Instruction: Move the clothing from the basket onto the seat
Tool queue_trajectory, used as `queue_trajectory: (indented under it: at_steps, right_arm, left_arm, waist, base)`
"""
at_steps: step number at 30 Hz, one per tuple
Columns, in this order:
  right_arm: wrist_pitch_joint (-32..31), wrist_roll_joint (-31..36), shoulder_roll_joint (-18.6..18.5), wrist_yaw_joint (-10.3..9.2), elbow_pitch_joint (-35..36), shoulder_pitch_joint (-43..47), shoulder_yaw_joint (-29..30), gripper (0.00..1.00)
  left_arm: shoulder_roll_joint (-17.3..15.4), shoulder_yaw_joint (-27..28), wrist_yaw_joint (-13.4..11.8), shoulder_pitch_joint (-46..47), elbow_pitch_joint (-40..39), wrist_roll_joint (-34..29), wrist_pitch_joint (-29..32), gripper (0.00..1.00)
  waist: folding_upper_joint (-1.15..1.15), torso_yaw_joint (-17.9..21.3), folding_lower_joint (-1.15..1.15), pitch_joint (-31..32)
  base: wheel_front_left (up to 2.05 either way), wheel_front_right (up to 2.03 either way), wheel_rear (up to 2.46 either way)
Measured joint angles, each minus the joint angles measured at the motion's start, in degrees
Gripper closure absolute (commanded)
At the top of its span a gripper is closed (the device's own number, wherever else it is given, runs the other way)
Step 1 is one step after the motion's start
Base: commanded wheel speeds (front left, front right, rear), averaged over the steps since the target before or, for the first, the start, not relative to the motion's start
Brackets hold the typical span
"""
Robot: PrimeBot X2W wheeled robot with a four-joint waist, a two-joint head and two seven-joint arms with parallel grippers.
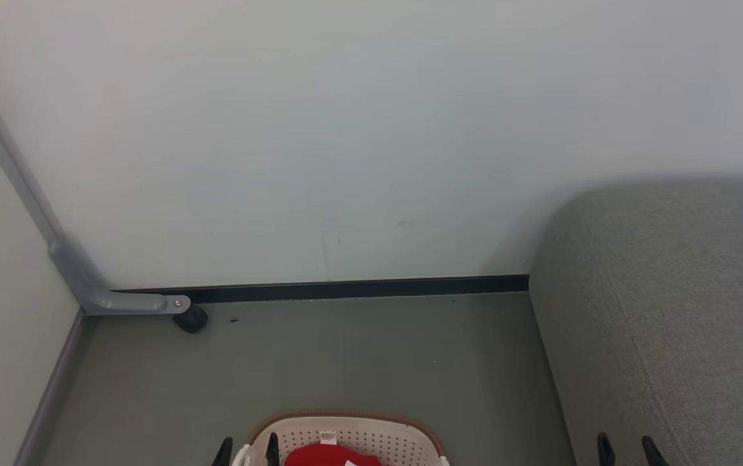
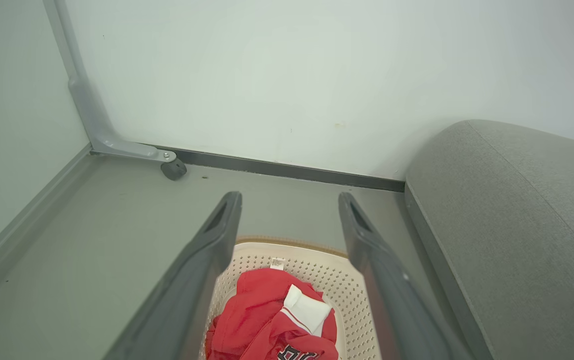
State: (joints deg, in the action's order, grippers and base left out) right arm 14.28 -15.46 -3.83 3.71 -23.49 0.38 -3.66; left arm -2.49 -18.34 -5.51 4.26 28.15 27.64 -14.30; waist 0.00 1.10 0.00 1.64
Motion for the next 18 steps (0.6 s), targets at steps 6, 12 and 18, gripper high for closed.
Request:
queue_trajectory:
  at_steps: [6,12,18]
  right_arm:
    - [0.0,0.5,0.1,-0.77,0.0,0.1,0.1,0.00]
    - [0.0,1.0,0.1,-1.26,0.5,0.1,0.1,0.00]
    - [0.0,1.4,0.3,-1.69,0.9,-0.1,-0.3,0.00]
  left_arm:
    - [0.0,-0.4,1.2,0.0,0.4,-2.0,0.0,0.00]
    - [-1.2,-1.5,3.1,0.6,1.0,-4.4,0.0,0.00]
    - [-2.2,-1.9,4.1,3.6,2.0,-6.3,0.0,0.00]
  waist:
    - [0.00,1.3,0.00,-2.3]
    - [0.00,2.7,0.00,-5.8]
    - [0.00,4.1,0.00,-9.4]
  base:
    - [0.00,0.00,0.00]
    - [0.00,0.00,0.00]
    - [0.00,0.00,0.00]
